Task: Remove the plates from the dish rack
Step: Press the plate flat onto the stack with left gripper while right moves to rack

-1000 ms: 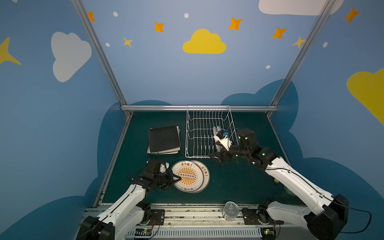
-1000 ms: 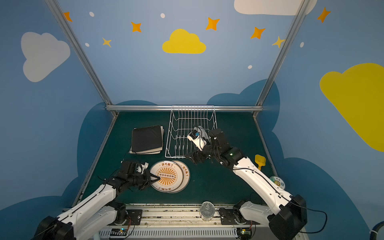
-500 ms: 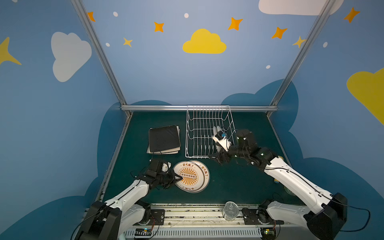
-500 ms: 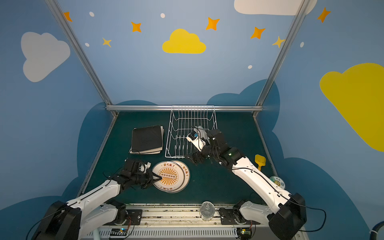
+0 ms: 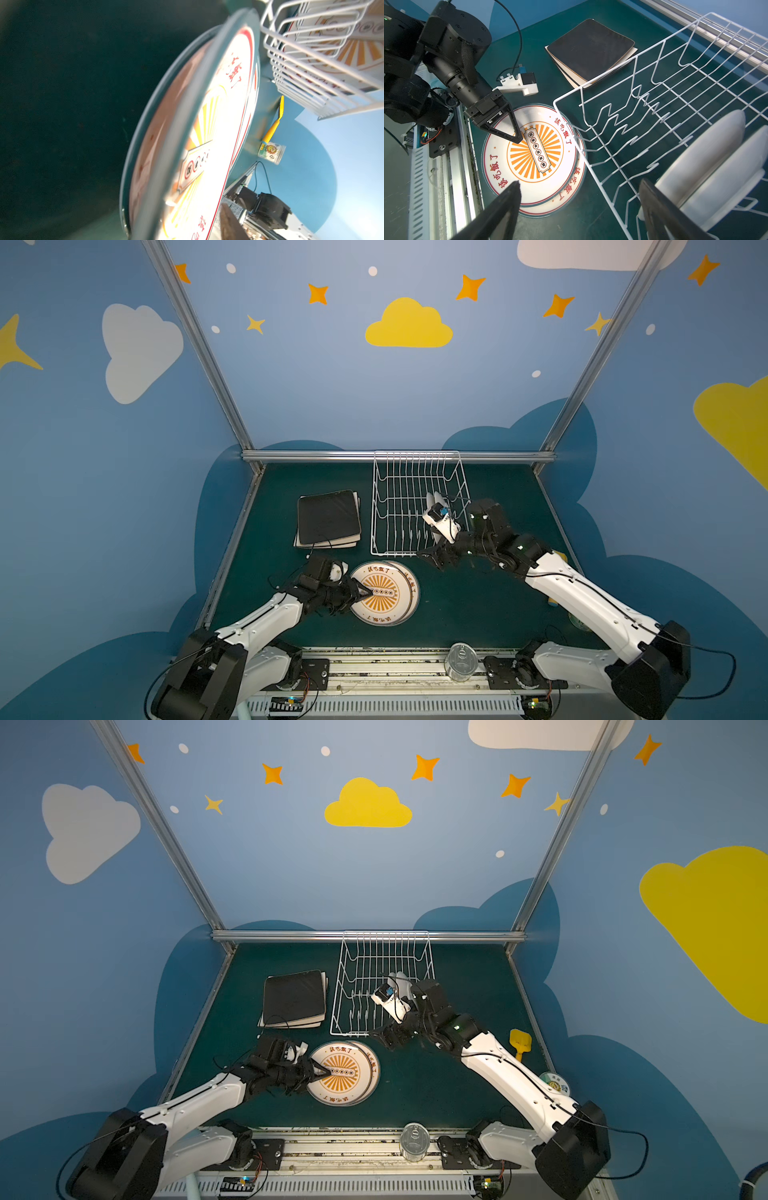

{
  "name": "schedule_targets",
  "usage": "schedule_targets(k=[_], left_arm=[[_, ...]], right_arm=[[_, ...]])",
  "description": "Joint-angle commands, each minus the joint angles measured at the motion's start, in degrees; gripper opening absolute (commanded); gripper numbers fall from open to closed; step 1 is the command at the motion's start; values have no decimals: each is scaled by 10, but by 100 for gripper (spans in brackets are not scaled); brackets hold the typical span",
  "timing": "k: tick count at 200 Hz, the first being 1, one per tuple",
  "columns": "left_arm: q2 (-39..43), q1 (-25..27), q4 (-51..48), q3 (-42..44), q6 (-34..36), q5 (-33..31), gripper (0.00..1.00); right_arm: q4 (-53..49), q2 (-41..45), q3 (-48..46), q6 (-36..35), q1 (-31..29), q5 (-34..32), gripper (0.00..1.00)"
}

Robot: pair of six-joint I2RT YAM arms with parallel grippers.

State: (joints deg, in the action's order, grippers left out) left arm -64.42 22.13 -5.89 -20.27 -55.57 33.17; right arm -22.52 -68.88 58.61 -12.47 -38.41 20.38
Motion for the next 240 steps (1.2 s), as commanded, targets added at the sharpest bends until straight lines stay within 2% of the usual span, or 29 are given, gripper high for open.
schedule_targets(k=[1, 44, 79, 135, 196, 240], left_arm=[[9, 8, -36, -21, 17, -19, 60], [10, 16, -64, -38, 24, -30, 82], [1, 24, -94, -57, 32, -37, 91], [-24, 35, -146, -99, 62, -53, 99], [-48, 51, -166, -123, 67, -61, 99], [-83, 64, -217, -169, 100, -79, 99]], right_arm=[[-14, -3, 16, -2, -3, -4, 89], [-16, -7, 21, -2, -4, -6, 89], [-16, -9, 20, -1, -5, -5, 89], [-16, -10, 21, 0, -5, -1, 89], [-25, -12, 24, -3, -5, -2, 89], [-36, -13, 29, -6, -5, -6, 89]])
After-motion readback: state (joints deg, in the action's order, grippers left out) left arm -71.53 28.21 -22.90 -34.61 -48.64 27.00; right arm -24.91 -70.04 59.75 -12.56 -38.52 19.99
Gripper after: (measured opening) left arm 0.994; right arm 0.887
